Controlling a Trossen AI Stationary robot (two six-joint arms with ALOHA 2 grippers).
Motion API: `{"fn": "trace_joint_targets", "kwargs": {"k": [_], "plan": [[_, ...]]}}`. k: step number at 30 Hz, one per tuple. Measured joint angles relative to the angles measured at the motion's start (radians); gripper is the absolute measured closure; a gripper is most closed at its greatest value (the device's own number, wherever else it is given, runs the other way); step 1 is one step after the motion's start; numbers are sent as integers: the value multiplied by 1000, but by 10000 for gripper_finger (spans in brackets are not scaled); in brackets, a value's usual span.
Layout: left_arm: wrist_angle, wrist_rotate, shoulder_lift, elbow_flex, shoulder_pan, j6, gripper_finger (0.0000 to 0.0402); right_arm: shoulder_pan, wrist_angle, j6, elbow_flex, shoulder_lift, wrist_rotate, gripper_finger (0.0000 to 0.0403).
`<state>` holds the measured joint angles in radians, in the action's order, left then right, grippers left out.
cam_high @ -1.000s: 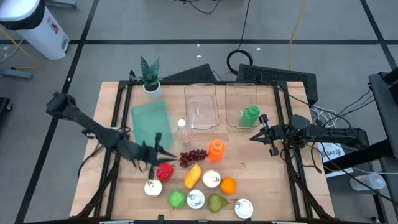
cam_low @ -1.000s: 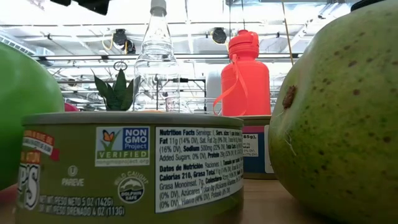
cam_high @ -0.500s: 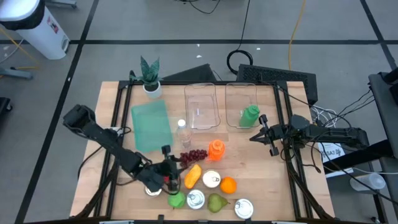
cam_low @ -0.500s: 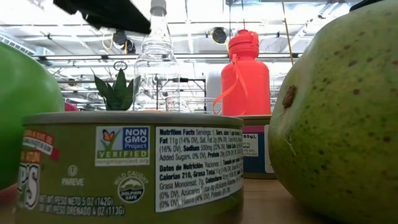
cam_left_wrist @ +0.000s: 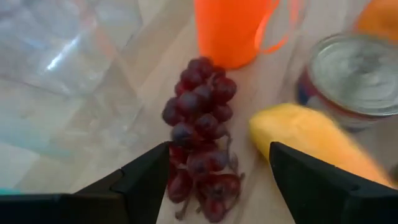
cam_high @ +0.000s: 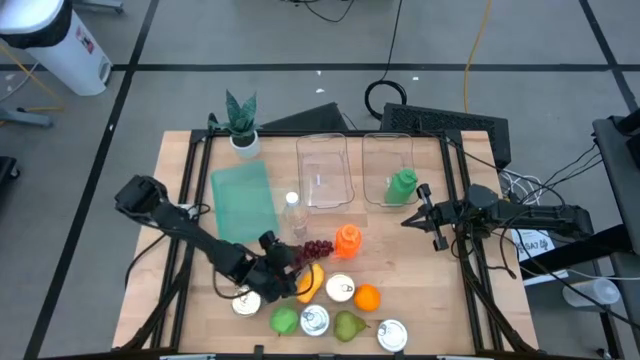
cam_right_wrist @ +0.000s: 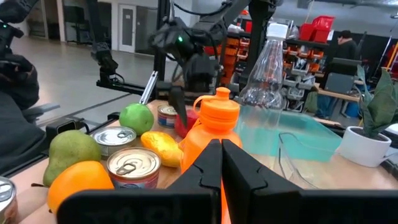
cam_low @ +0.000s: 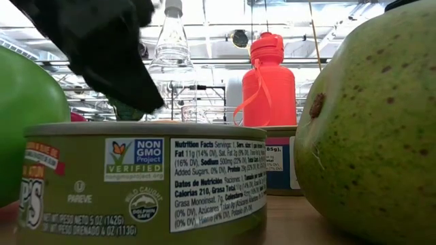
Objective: Pick & Place Food Item
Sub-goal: Put the grapes into the left transparent bin
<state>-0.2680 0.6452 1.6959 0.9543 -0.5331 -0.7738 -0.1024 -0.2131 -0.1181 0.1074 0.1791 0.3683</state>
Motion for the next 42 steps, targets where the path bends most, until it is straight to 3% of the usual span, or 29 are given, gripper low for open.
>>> {"fn": "trace_joint_targets", "kwargs": {"k": [14,25,30,39,42], "plan": [[-22,-106,52,0,96,3,114,0,8,9,0,0,1,403],[-50,-122,52,-1,75,198,119,0,8,2,0,0,0,403],[-28,-123,52,-1,66,237,174,0,8,2,0,0,0,403],[-18,-175,52,-1,66,292,338,0,8,2,0,0,0,403],[-18,-182,52,-1,63,298,345,0,8,1,0,0,0,403]]}}
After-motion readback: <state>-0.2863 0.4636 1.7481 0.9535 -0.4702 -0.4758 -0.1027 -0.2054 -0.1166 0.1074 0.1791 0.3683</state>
